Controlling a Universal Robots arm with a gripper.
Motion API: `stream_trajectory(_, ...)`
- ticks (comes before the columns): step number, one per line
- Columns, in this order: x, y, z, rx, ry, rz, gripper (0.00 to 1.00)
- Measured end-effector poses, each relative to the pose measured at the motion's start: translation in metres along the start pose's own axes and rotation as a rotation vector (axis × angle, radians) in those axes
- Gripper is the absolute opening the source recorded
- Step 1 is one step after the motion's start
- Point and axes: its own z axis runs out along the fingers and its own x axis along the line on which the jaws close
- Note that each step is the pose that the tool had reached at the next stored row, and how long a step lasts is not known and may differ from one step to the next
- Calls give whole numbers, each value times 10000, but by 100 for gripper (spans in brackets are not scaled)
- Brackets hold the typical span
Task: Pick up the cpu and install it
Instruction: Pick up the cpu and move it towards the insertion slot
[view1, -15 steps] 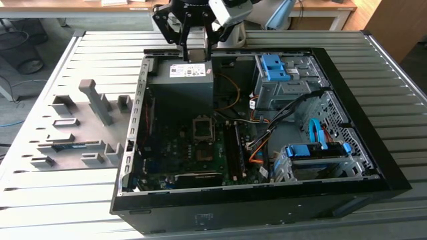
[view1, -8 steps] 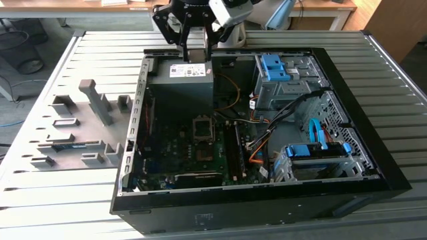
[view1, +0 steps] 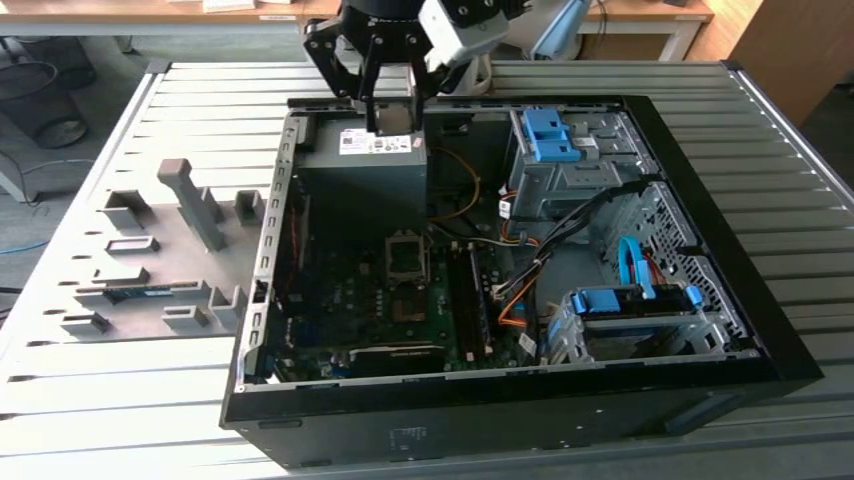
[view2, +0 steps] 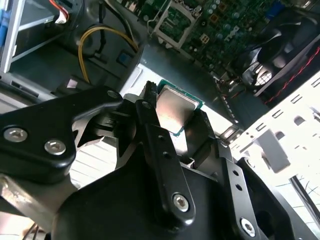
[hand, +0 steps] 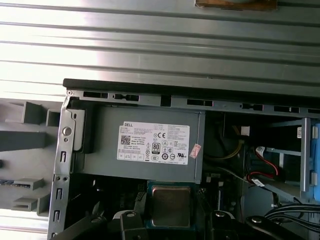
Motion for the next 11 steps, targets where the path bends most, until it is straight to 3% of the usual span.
stream_trajectory(11,8,-146,33,-1,-1,1,47)
